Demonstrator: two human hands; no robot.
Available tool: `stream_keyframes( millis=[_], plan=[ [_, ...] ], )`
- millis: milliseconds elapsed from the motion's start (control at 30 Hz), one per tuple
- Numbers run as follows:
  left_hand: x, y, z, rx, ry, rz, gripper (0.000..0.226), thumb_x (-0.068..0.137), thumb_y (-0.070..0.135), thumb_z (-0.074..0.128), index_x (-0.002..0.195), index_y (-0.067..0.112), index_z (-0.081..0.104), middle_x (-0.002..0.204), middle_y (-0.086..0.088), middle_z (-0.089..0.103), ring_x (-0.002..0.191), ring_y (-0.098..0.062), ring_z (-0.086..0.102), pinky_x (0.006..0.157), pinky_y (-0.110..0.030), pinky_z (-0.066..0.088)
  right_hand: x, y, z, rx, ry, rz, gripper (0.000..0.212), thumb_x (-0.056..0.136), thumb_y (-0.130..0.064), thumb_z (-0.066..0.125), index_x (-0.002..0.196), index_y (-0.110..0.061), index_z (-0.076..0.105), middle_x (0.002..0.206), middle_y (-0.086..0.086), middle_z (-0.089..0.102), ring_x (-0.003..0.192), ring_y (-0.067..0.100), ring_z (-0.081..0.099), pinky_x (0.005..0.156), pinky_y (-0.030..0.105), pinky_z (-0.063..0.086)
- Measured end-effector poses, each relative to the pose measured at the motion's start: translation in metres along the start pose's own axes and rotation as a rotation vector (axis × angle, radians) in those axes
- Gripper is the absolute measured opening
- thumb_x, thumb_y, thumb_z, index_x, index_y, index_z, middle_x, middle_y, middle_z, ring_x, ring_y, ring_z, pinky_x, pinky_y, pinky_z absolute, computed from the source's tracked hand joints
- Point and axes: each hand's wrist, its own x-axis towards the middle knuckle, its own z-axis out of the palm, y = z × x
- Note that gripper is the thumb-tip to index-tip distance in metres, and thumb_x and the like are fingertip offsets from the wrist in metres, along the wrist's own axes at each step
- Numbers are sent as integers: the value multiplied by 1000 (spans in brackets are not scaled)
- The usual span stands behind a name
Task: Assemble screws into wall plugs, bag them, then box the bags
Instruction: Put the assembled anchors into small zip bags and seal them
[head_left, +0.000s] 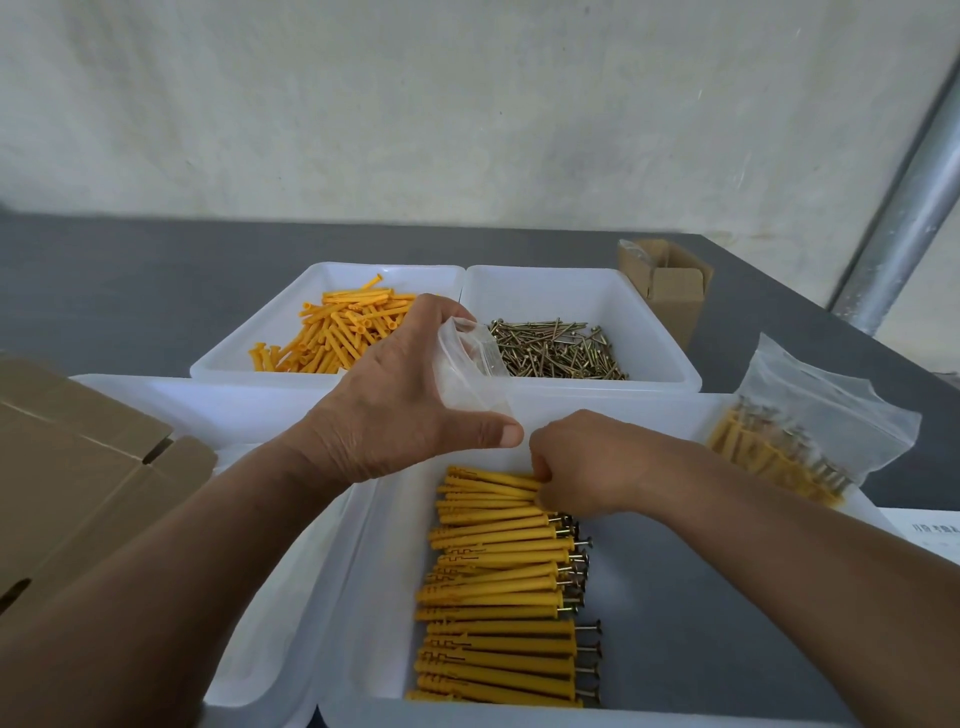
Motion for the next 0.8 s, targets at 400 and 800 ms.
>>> stream_keyframes(
  millis=[400,800],
  plan=[
    [-1,0,0,-3,6,6,88,44,66,79,117,40,36,105,21,55,99,11,50,70,1,38,-6,-3,-8,23,-26,-23,24,92,-24,62,109,-9,70,110,6,67,101,21,63,79,31,51],
    [-1,1,0,-28,11,37,89,46,64,84,117,36,37,103,20,55,99,12,49,71,0,39,-8,-3,-19,509,66,85,10,93,-16,58,97,-17,67,74,2,72,62,12,69,70,26,60]
  ],
)
